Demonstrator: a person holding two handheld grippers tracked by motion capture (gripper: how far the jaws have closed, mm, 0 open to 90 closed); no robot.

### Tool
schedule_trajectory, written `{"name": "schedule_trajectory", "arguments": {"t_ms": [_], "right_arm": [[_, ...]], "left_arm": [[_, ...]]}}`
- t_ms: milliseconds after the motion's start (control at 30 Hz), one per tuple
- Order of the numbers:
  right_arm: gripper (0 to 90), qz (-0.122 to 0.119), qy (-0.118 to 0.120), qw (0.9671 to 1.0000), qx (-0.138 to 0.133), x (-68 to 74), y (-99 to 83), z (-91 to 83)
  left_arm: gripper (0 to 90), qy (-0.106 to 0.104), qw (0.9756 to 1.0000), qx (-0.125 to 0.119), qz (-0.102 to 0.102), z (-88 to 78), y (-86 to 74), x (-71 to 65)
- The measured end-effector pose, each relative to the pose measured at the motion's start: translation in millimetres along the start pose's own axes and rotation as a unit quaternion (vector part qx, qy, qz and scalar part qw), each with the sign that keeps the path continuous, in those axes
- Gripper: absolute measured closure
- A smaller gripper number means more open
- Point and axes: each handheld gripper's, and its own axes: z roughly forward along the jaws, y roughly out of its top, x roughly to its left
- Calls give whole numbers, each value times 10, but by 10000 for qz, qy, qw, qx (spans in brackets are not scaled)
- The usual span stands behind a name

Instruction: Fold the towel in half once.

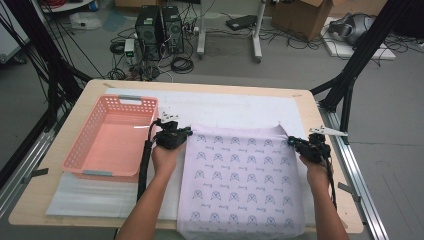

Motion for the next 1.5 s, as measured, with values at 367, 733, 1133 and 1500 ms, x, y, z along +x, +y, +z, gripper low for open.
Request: {"name": "schedule_trajectory", "arguments": {"t_ms": [367,733,1133,1500], "right_arm": [[858,78,591,9981,-167,73,-229,-392],[847,-191,771,9968,-121,254,-521,-746],[721,-402,495,9959,641,425,-878,-901],[467,-24,108,9995,312,372,-560,-654]], "left_arm": [[875,-536,9985,-130,35,-394,-203,-94],[874,-978,9950,-213,-26,-767,-628,-169],[730,-1036,9944,85,213,-863,-934,-292],[441,-1034,9941,330,-15,-503,-670,-219]]}}
